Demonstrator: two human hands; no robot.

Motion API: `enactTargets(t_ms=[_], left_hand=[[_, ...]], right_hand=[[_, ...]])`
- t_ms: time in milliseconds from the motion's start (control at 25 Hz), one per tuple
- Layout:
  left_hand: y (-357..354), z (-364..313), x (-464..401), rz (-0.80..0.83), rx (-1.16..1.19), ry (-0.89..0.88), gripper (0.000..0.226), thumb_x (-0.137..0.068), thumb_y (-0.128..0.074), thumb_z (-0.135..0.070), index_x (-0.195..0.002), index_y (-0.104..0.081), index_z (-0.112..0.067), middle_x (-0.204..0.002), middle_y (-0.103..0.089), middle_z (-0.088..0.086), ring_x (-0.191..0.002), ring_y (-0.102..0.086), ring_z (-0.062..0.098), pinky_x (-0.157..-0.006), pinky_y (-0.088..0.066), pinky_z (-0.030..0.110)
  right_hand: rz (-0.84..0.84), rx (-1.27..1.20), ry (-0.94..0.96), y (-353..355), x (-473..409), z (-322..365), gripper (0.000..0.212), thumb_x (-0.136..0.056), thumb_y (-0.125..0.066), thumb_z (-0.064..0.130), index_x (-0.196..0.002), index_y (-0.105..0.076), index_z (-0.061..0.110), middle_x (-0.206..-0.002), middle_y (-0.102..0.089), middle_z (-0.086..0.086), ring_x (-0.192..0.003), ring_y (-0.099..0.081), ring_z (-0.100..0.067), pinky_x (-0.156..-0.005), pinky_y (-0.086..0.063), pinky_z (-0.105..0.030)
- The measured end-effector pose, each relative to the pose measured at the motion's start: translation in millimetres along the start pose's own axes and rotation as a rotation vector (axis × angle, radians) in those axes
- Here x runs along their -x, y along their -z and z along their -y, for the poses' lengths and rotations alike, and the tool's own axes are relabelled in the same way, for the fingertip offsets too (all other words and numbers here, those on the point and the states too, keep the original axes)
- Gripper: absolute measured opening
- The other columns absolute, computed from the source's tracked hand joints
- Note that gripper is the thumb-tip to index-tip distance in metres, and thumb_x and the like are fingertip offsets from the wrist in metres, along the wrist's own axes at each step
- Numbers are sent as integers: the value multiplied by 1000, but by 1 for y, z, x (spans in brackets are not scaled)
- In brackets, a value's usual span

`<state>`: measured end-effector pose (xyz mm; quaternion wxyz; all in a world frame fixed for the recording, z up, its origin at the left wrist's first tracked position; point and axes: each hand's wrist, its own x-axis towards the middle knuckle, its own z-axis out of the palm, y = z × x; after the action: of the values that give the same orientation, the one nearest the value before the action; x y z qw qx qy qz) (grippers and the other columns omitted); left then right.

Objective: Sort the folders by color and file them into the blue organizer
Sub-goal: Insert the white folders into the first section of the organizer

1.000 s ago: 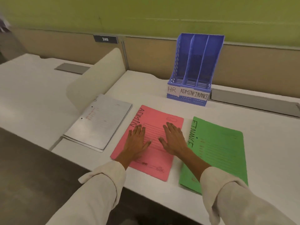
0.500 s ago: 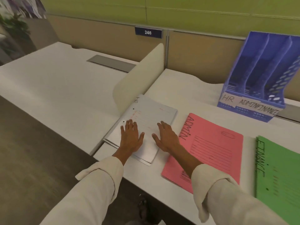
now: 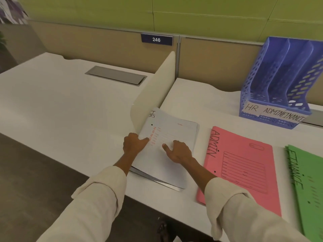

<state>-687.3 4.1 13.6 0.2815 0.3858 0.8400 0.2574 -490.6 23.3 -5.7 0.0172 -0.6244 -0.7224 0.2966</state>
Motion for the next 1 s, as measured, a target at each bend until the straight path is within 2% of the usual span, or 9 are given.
enactTargets(t_ms=[80,160,240,360,480,560,640,840,1000], left_hand=[[20,-13,-13,269,384,153,51,-67,-81,-36,-105,-70,-4,-104,-73,14,-92,-70,32,-85,-57,41],[36,-29,-12,604,618,216,46,-79,-74,-30,-118,-65,-6,-109,-72,16,-93,-71,33,-81,-59,43],[42,-45,-6,821,711,130,42,-82,-71,-27,-119,-64,-7,-107,-72,18,-91,-71,33,-76,-59,41],[37,-75,5,1014,842,-101,56,-63,-86,-29,-111,-68,-7,-99,-72,15,-88,-70,29,-77,-58,38],[30,-114,12,1024,804,-232,74,-62,-89,-26,-125,-58,-2,-113,-67,17,-94,-70,26,-76,-59,37],[27,-140,15,997,749,-293,78,-68,-86,-23,-134,-50,-2,-126,-62,19,-104,-68,30,-81,-58,42],[22,-169,17,978,705,-363,65,-77,-78,-17,-134,-50,-2,-128,-61,20,-109,-64,33,-84,-57,46],[13,-261,48,827,505,-628,58,-74,-75,7,-127,-58,-10,-104,-75,10,-99,-71,30,-76,-59,35],[-23,-331,72,896,464,-868,74,-75,-69,18,-140,-46,-9,-127,-64,16,-114,-64,31,-89,-56,42]], right_hand=[[3,-108,-41,11,2,5,81,-90,-29,73,-127,-53,5,-126,-61,-14,-111,-58,-31,-91,-49,-39],[-20,-241,-49,27,6,13,83,-90,-31,74,-132,-51,6,-132,-58,-13,-116,-57,-32,-95,-47,-38],[-81,-388,-13,50,14,26,80,-89,-40,72,-135,-50,8,-138,-55,-11,-123,-53,-32,-95,-43,-37],[-143,-532,27,84,21,41,85,-84,-47,74,-140,-45,10,-143,-49,-10,-127,-49,-30,-93,-39,-34],[-167,-636,31,116,15,39,86,-80,-47,77,-139,-47,15,-142,-50,-9,-123,-52,-30,-100,-48,-46],[-188,-721,76,140,10,29,80,-75,-51,76,-129,-55,17,-130,-59,-7,-110,-59,-26,-88,-57,-48],[-175,-847,135,168,7,15,85,-66,-58,76,-130,-56,19,-130,-60,-5,-109,-62,-23,-80,-61,-44],[-183,-960,260,244,13,-35,97,-71,-83,47,-151,-32,26,-155,-34,-6,-138,-37,-28,-90,-57,-47],[-190,-897,345,322,14,-93,110,-68,-89,31,-154,-20,30,-154,-35,-13,-129,-50,-32,-79,-60,-47]])
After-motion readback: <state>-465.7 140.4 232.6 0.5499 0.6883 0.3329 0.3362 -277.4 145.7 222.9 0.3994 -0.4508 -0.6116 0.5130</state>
